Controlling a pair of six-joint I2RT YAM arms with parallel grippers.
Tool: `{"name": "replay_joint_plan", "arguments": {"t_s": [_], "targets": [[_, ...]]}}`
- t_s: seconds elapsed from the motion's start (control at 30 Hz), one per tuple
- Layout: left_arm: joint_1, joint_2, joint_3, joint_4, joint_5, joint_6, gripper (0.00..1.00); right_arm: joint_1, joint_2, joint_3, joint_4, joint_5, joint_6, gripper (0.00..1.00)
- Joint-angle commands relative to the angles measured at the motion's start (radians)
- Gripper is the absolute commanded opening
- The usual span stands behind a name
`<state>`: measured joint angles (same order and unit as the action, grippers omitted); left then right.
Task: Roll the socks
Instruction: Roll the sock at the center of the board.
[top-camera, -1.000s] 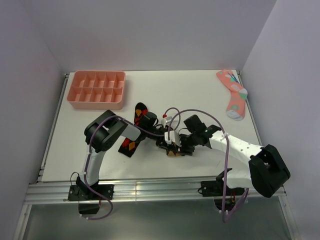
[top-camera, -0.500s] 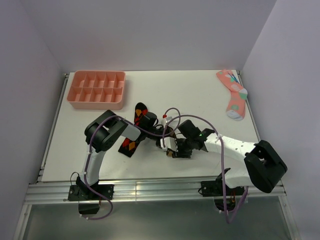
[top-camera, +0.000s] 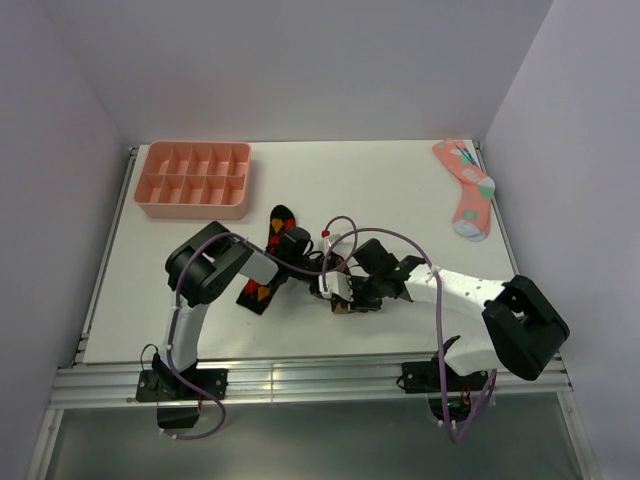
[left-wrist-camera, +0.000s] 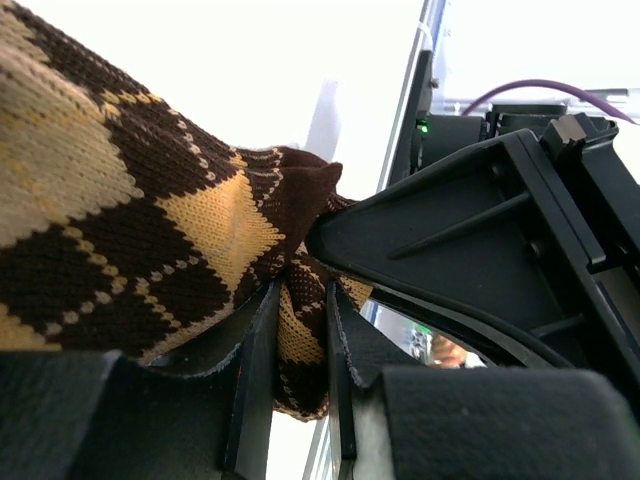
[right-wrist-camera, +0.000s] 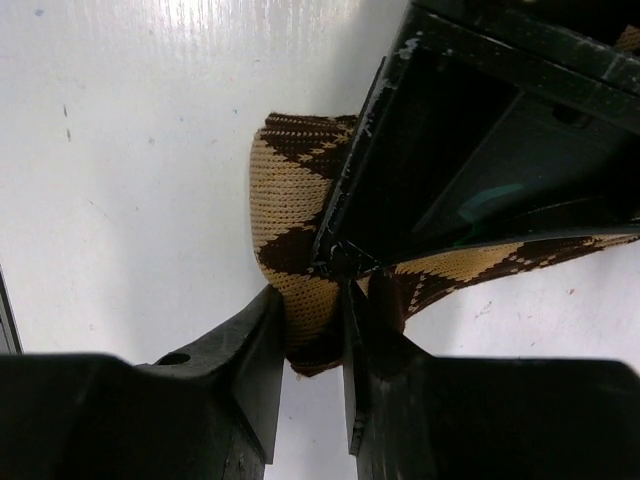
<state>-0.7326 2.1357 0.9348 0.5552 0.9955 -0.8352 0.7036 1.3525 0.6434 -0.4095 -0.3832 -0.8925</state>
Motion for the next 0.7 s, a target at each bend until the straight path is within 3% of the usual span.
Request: {"name": "replay_joint_plan", "arguments": {"t_s": [0.0, 0.17, 0.3, 0.67], "targets": [[-0.014, 0.017, -0.102, -0.144, -0.213, 0.061, 0.03, 0.001, 0.033, -0.004, -0.035, 0.001, 0.035, 0.12], [-0.039, -0.100, -0.117, -0.084, -0.365, 0.056, 0.16, -0.015, 0.046, 0.013, -0.098, 0.007, 0.058, 0.08], [-0.045, -0.126, -0.094, -0.063, -0.481, 0.047, 0.17, -0.019, 0.046, 0.016, -0.143, 0.000, 0.072, 0.08], [-0.045, -0.177, -0.077, 0.055, -0.567, 0.031, 0.28, -0.032, -0.010, 0.012, -0.215, 0.026, 0.086, 0.08]]}}
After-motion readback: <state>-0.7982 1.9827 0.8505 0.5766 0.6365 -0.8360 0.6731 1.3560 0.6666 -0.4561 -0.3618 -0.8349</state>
